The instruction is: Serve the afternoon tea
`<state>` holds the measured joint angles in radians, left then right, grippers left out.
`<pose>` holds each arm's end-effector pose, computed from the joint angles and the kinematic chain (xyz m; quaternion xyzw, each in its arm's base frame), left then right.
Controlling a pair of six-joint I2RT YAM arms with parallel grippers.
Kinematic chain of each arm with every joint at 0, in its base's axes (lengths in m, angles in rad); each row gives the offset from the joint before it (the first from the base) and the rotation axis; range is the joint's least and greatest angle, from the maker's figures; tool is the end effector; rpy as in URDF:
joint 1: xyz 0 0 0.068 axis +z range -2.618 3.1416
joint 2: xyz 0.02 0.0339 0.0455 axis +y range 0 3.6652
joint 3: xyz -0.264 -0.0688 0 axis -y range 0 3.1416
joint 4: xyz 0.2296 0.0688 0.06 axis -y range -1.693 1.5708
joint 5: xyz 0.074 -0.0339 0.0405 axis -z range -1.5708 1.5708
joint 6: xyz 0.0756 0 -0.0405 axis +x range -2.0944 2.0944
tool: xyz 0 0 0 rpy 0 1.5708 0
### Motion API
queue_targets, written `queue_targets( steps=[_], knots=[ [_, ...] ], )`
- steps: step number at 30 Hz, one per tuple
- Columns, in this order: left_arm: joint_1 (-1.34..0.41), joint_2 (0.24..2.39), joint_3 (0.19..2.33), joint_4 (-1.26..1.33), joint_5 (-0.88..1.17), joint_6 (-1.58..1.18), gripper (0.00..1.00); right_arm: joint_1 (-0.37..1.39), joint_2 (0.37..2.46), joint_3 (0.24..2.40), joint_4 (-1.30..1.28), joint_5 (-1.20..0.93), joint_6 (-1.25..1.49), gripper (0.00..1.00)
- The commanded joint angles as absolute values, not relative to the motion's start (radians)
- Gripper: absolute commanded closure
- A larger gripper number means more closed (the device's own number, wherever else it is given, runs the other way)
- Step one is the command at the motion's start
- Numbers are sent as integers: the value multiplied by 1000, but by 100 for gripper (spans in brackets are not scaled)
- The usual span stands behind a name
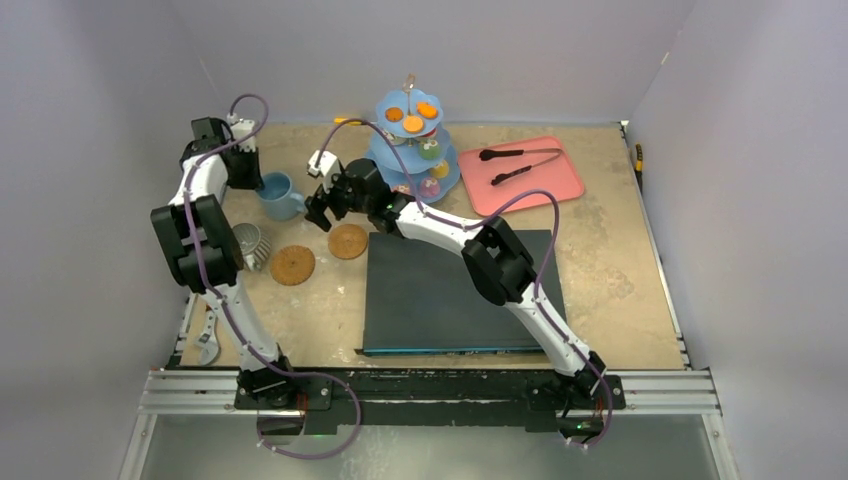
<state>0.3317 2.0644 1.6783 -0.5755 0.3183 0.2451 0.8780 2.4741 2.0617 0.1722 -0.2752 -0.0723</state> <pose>0.4462 0.1287 0.1955 0.0067 0.9431 -0.0607 0.3269 0.3701 0.4781 0.2050 -0.4318 0.6542 0.3390 0.5202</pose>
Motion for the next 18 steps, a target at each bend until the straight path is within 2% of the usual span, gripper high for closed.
queue_targets(
  steps=[1, 12, 18],
  knots=[
    [273, 2002, 1609, -574, 383, 203, 99, 881, 2508, 2133, 120, -234, -109, 11],
    [181, 1942, 1558, -575, 385, 187, 99, 881, 2463, 2000, 138, -178, -144, 11],
    [171, 1925, 1560, -592, 390, 195, 99, 877, 2463, 2007, 120, -161, -165, 11]
  ],
)
